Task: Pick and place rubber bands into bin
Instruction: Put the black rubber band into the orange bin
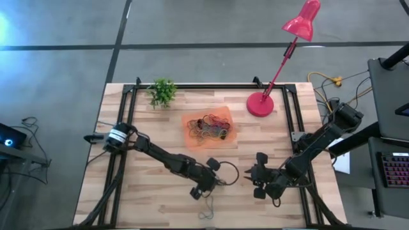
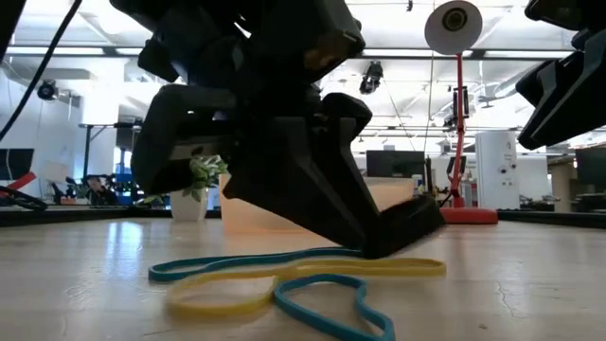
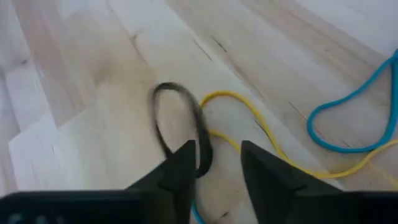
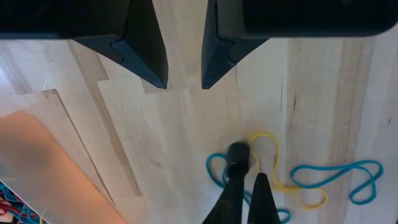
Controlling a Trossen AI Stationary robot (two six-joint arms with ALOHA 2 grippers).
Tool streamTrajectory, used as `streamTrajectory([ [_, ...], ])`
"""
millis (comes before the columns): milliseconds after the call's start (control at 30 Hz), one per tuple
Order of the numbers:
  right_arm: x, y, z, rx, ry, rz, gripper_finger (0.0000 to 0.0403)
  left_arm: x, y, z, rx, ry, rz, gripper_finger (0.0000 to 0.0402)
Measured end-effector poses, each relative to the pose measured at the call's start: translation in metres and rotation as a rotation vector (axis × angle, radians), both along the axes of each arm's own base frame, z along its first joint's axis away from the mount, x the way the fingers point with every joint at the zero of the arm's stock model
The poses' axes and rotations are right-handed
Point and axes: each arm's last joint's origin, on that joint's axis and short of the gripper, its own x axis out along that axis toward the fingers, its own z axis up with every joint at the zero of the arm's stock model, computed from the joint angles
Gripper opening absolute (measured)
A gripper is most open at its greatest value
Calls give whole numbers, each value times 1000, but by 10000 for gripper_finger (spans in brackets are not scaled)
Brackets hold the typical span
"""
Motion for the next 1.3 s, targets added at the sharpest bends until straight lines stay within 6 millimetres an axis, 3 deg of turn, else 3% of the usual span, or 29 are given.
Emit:
streamTrajectory([
  [133, 0, 0, 0, 1, -1, 0, 88, 2, 7, 0, -8, 8, 22, 146],
  [333, 0, 0, 0, 3, -3, 0, 83, 5, 15, 0, -9, 7, 46, 146],
  [700, 0, 0, 0, 2, -3, 0, 81, 7, 19, -1, -44, 10, 25, 105],
  [1033, 0, 0, 0, 1, -3, 0, 73, 9, 19, -9, -35, 26, 26, 6],
  [1300, 0, 0, 0, 2, -3, 0, 74, 7, 21, 11, -30, -32, 49, 1],
])
